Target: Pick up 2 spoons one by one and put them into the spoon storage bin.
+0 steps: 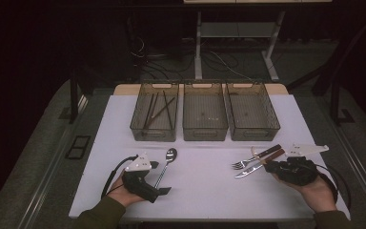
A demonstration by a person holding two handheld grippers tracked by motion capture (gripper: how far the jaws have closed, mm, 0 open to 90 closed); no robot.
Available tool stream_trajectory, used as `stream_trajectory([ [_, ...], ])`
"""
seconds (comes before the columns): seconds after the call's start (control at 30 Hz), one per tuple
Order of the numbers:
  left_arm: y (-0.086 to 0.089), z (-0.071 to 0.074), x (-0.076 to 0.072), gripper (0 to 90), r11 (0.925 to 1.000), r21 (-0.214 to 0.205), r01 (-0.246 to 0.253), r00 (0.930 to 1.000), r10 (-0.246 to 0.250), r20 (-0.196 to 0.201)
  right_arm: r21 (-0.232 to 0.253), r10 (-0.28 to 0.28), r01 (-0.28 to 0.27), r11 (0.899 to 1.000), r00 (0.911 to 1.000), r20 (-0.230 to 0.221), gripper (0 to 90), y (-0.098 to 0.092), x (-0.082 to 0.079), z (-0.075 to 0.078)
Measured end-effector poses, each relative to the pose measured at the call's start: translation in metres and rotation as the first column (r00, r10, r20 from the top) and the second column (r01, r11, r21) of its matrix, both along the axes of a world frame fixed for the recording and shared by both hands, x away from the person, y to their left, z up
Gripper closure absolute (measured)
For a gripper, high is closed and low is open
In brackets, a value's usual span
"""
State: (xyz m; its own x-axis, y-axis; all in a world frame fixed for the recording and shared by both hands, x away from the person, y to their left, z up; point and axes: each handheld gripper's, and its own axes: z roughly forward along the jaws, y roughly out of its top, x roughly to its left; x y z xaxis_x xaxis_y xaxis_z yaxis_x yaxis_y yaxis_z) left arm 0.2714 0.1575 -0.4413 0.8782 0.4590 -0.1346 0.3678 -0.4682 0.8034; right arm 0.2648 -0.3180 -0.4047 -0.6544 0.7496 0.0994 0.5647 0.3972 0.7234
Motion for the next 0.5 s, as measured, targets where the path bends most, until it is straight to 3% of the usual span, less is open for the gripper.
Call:
stream_trajectory([
  [0.5,0.001,-0.001,0.001,0.0,1.0000,-0.005,0.000,1.0000,0.000,-0.002,0.041,0.026,-0.028,0.999,0.9986,0.045,78.7,0.018,0.024,0.017],
])
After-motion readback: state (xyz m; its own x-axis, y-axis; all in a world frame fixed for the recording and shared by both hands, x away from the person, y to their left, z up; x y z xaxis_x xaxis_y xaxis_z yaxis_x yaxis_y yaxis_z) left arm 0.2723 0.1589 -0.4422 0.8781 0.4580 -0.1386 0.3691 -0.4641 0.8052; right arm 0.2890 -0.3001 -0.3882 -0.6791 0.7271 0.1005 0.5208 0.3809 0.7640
